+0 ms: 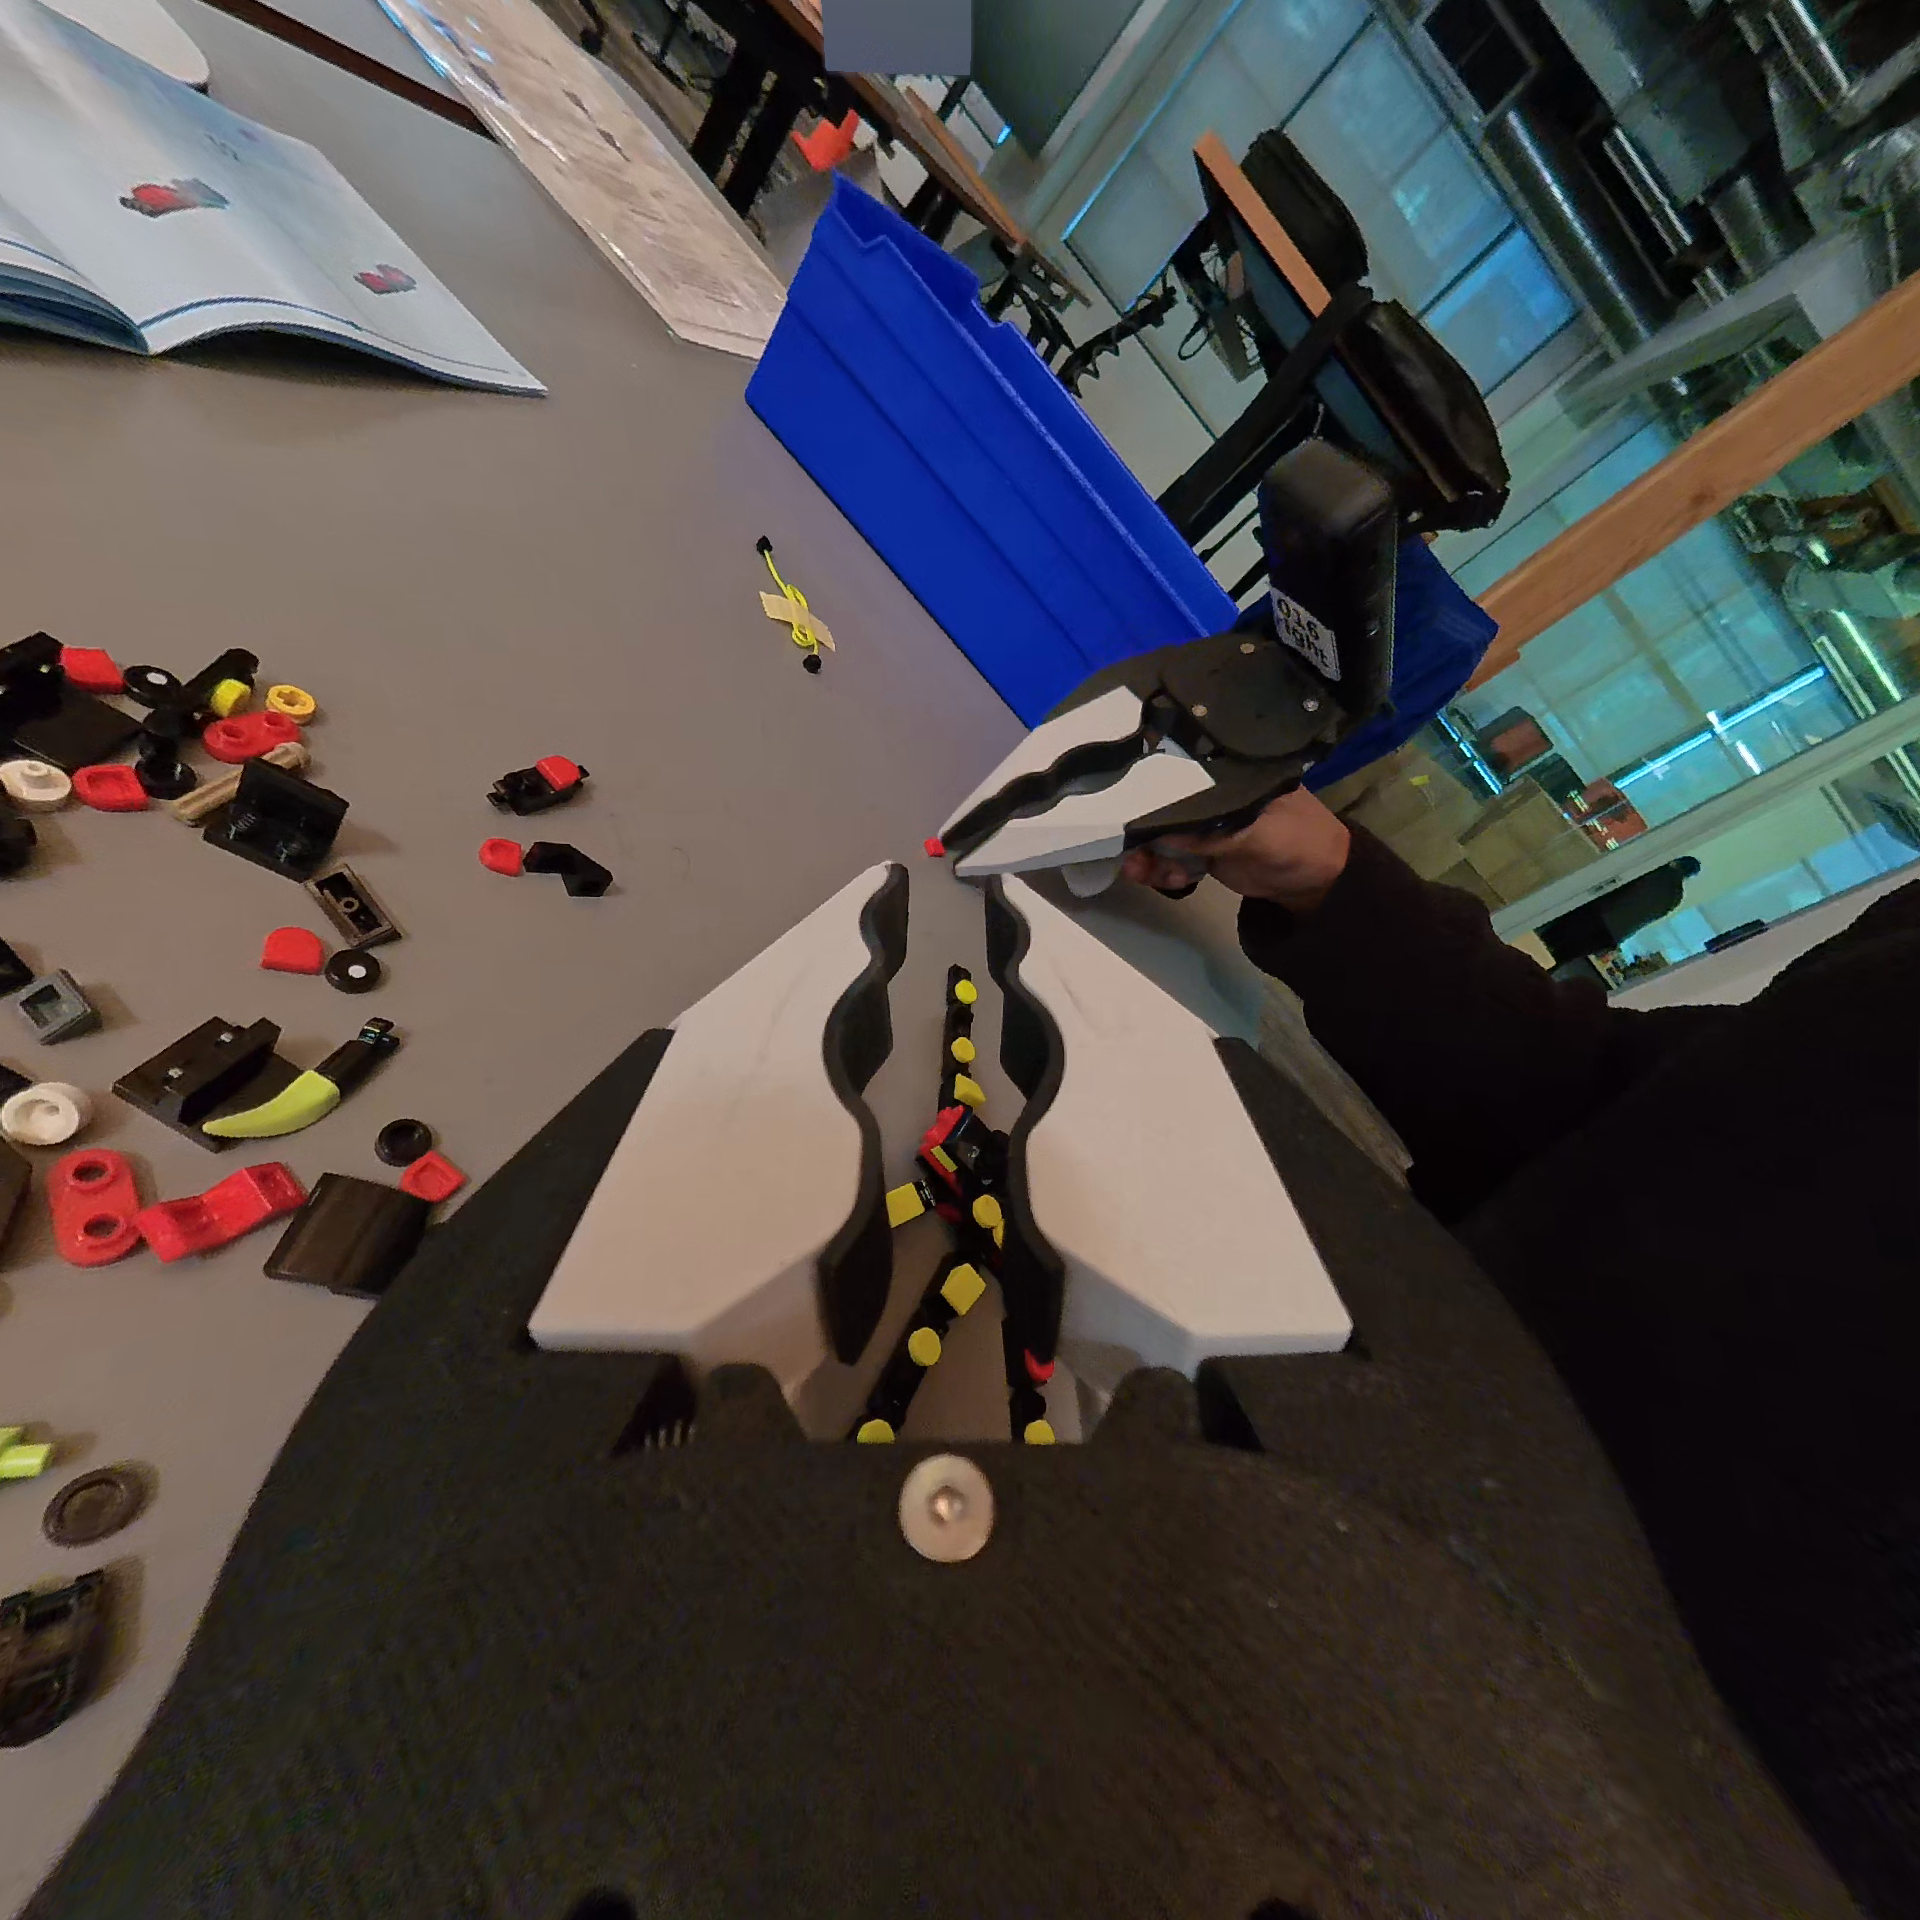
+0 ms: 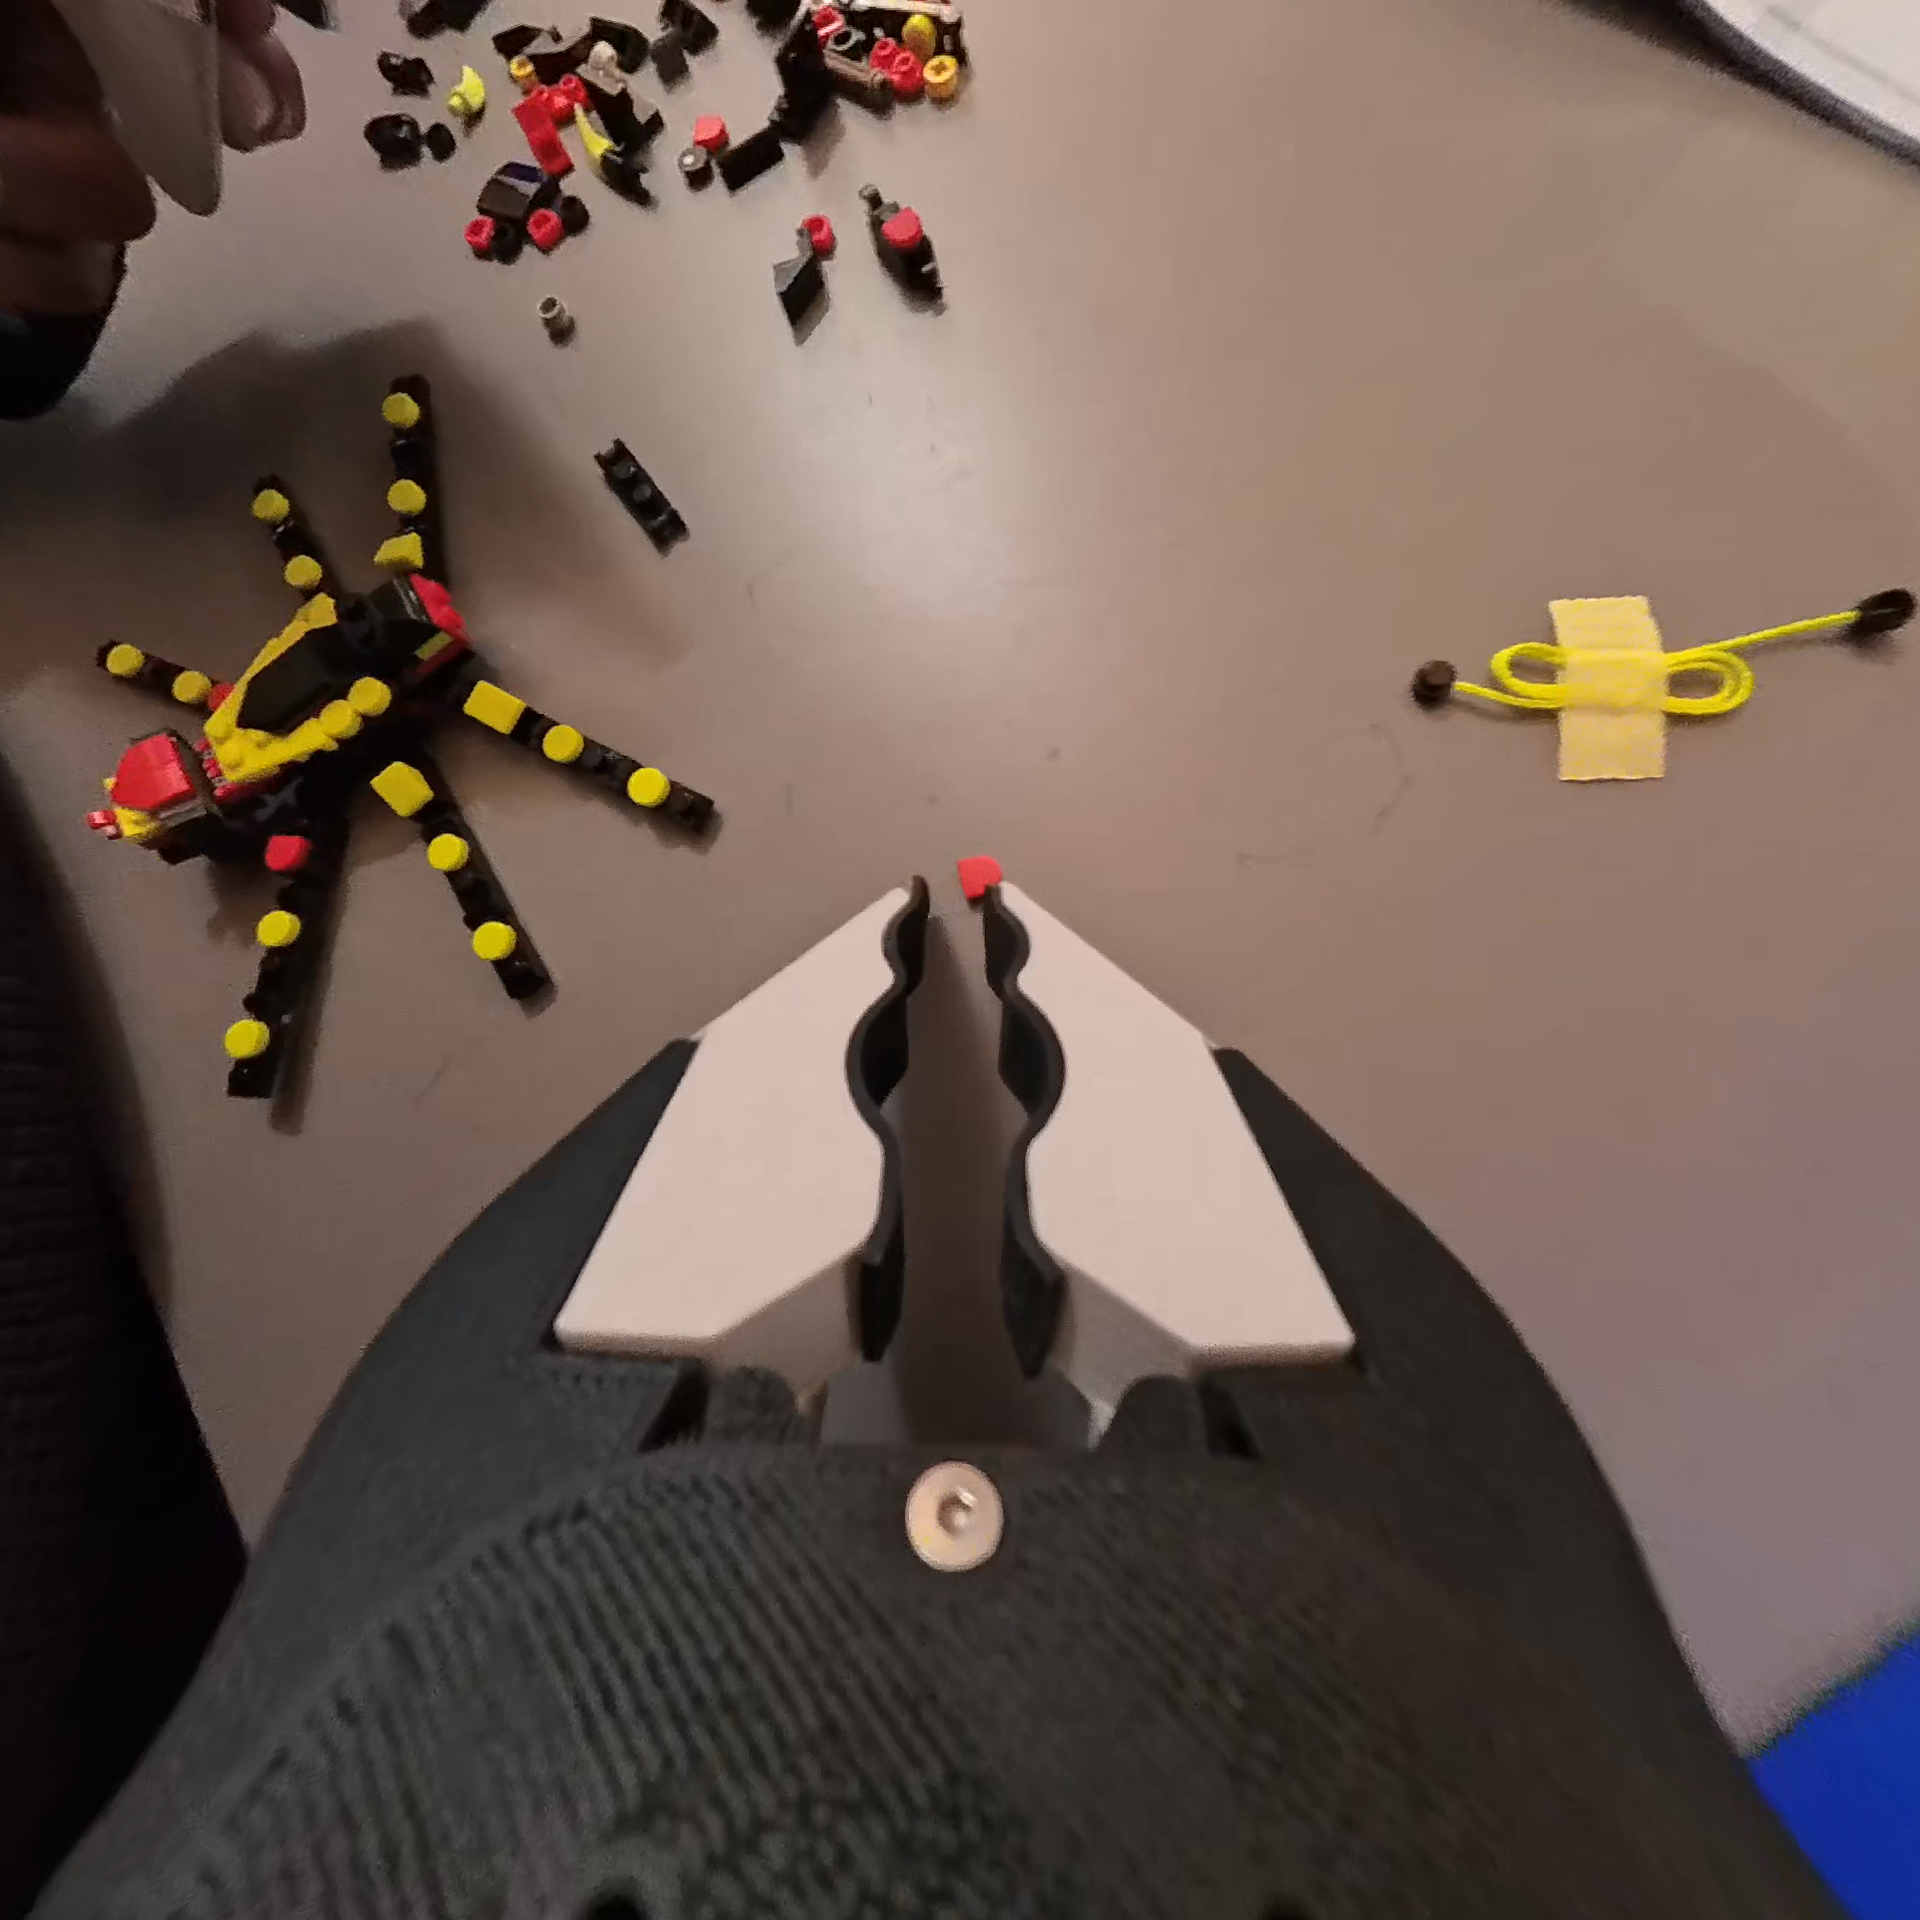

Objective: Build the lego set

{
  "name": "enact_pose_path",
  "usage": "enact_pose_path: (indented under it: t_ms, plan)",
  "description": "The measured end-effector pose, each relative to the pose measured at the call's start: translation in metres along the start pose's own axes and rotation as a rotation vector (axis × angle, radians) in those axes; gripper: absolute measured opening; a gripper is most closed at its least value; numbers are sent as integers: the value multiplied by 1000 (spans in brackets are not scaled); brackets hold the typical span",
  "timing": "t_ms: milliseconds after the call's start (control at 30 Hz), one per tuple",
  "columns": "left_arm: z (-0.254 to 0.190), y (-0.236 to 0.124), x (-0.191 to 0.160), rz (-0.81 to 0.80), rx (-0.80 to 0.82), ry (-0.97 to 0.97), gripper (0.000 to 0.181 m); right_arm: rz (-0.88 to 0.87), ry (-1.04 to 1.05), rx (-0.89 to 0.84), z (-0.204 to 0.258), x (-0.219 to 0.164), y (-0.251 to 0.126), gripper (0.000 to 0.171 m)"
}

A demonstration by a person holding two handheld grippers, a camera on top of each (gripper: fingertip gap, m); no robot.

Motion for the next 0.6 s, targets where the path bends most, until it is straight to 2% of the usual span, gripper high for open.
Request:
enact_pose_path:
  t_ms: [133, 600]
  plan:
    - [0, 0, 0, 1, -1, 1, 13, -6, -31, 74, 11, 4, 6, 10]
    - [0, 0, 0, 0, 6, 5, 12, 14, 1, -87, 13, 15, 11, 13]
Point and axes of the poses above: each gripper's, where its closed fingertips meet, y out along the fingers, x out of its top, z = x × y across the jaws, the point moved 9 cm from there along -y, back along the fingers, and after that the axes turned 11 degrees about z, right-handed, at the moved point
